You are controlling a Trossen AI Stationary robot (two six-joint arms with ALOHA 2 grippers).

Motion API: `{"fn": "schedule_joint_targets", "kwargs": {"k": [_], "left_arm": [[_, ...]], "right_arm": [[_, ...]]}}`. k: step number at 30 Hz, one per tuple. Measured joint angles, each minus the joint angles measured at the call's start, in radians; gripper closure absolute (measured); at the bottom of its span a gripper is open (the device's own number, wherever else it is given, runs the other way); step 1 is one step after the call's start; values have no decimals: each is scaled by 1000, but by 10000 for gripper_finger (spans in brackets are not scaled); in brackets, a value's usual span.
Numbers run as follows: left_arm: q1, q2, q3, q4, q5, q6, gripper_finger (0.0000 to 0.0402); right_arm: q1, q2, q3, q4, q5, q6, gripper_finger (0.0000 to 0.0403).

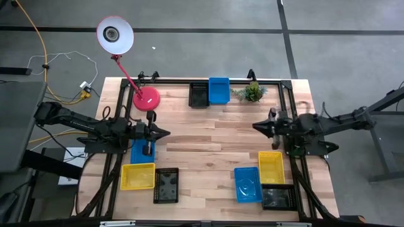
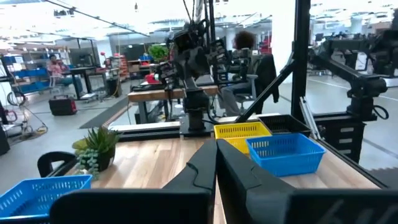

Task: Stack baskets by color
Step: Stack the right yellow bin on the left stacked yellow bins

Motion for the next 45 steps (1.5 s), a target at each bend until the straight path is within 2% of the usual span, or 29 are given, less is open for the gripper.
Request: {"fn": "schedule_joint_targets", "kwargs": {"k": [3, 6, 10, 14, 18, 29, 40, 45], "left_arm": [[0, 0, 0, -3, 1, 3, 401], [0, 0, 0, -3, 1, 3, 401], [0, 0, 0, -3, 1, 2, 401], [0, 0, 0, -3, 2, 0, 401], [0, 0, 0, -3, 2, 2, 401], [0, 1, 1, -3, 2, 29, 401], [23, 1, 5, -7, 5, -52, 401], [71, 4, 69, -158, 21, -107, 401]], "right_arm": [[31, 132, 153, -310, 32, 147, 331], [63, 276, 287, -614, -6, 359, 291], [103, 455, 410, -973, -161, 689, 260], [172, 594, 430, -1155, -381, 957, 255], [262, 688, 424, -1215, -509, 1150, 254], [403, 818, 424, -1273, -468, 1463, 254], [487, 909, 424, -1236, -395, 1567, 254], [488, 958, 423, -1244, -392, 1582, 254]]}}
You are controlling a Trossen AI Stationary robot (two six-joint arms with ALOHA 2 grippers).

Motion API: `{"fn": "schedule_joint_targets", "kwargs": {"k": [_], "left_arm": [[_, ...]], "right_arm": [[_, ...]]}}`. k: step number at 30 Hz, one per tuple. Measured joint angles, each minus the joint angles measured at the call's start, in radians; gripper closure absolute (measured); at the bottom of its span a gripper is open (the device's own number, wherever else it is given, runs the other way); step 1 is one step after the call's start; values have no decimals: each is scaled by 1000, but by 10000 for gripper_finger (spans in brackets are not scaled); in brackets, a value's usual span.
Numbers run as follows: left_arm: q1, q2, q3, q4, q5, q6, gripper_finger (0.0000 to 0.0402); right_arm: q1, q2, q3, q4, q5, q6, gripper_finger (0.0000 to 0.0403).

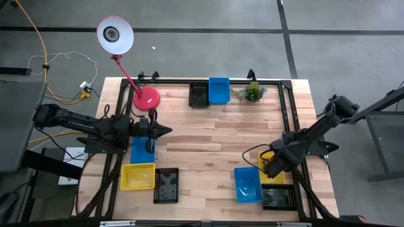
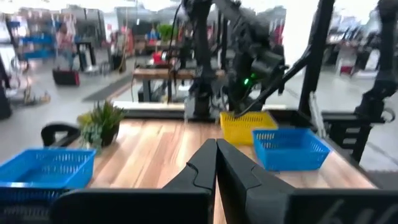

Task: Stack baskets by color
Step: Stack the right yellow bin on the left stacked yellow bins

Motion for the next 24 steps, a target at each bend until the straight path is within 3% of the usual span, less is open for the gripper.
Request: {"fn": "schedule_joint_targets", "kwargs": {"k": [9, 14, 19, 24], "left_arm": [[17, 23, 24, -63, 7, -40, 401], [17, 23, 24, -45, 5, -23, 401], [17, 23, 24, -4, -45, 6, 401], [17, 23, 24, 30, -101, 14, 401]], "right_arm": [[-2, 48, 0, 1, 40, 8, 272], [-2, 80, 0, 2, 45, -9, 318], [-2, 78, 0, -23, 122, -25, 389], [-2, 19, 19, -171, 191, -19, 395]]}}
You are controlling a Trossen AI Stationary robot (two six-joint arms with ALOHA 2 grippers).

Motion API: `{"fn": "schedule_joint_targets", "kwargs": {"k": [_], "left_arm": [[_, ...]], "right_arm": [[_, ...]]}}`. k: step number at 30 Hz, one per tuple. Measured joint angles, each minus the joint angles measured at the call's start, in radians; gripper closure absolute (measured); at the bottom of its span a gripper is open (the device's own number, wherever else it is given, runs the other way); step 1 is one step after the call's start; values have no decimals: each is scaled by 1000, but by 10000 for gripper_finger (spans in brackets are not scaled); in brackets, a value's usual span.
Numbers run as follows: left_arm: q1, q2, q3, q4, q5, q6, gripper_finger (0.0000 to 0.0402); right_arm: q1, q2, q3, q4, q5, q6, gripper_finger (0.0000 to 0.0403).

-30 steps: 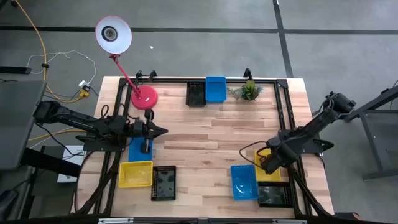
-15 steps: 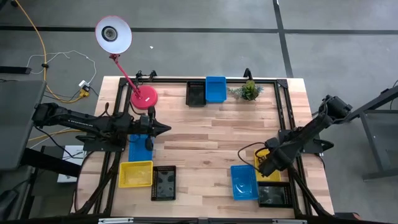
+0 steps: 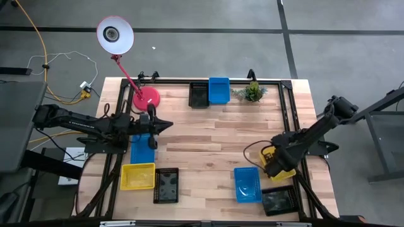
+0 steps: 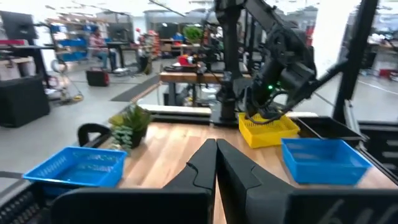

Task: Stack baskets by color
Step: Stack the right yellow bin on the left stacked yellow bins

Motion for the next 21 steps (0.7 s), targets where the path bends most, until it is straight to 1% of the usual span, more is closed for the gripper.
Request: {"fn": "schedule_joint_targets", "kwargs": {"k": [2, 5, 6, 10, 13, 15, 17, 19, 21], "left_arm": [[0, -7, 0, 8, -17, 13, 401], [0, -10, 0, 7, -24, 55, 401], [0, -10, 0, 7, -24, 70, 401], [0, -10, 0, 7, -28, 126, 401], [0, -10, 0, 11, -32, 111, 401], [0, -10, 0, 11, -32, 98, 401], [0, -10, 0, 11, -32, 102, 401], [0, -10, 0, 12, -32, 116, 401], [-2, -15, -1, 12, -27, 116, 401]], "right_arm": [[0, -23, 42, -95, 58, 13, 400], [0, -49, 135, -214, 182, 27, 400], [-1, -59, 165, -208, 233, 15, 401], [-24, -100, 284, -207, 498, -65, 402], [-39, -96, 375, -179, 654, -174, 402], [-60, -95, 418, -91, 737, -290, 402], [-79, -93, 438, 73, 792, -466, 402], [-114, -91, 440, 303, 810, -707, 402], [-150, -74, 440, 530, 780, -951, 402]]}}
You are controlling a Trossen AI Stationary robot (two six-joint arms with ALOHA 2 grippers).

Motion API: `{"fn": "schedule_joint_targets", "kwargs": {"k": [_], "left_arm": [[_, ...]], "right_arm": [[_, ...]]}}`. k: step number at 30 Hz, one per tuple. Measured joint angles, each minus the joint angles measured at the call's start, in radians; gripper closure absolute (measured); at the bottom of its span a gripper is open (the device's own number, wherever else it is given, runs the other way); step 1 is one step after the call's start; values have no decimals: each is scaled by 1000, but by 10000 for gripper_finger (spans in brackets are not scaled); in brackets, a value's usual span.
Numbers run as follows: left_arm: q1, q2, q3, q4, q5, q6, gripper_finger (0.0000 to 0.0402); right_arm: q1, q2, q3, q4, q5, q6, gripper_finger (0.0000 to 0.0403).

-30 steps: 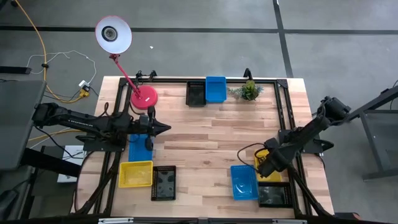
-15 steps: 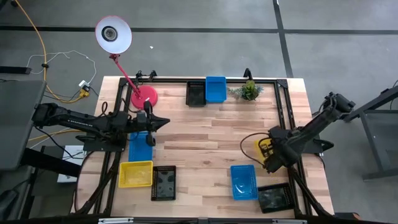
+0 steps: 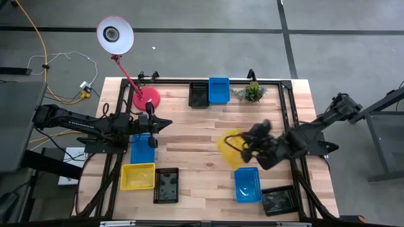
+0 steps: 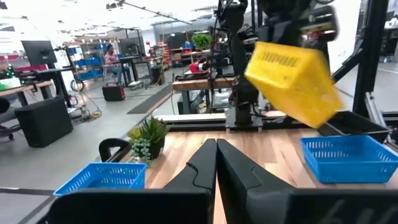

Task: Stack baskets by color
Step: Stack the right yellow bin on the left stacked yellow bins

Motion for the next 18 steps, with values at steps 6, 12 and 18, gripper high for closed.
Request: {"fn": "schedule_joint_targets", "kwargs": {"k": [6, 12, 18], "left_arm": [[-18, -19, 0, 2, 146, -14, 401], [-71, -57, 0, 37, 231, -37, 401], [-167, -113, 0, 97, 247, -21, 391]], "right_arm": [[-104, 115, 0, 496, -201, -501, 402], [-216, 230, 0, 648, -401, -621, 403], [-296, 321, 0, 853, -617, -695, 403]]}}
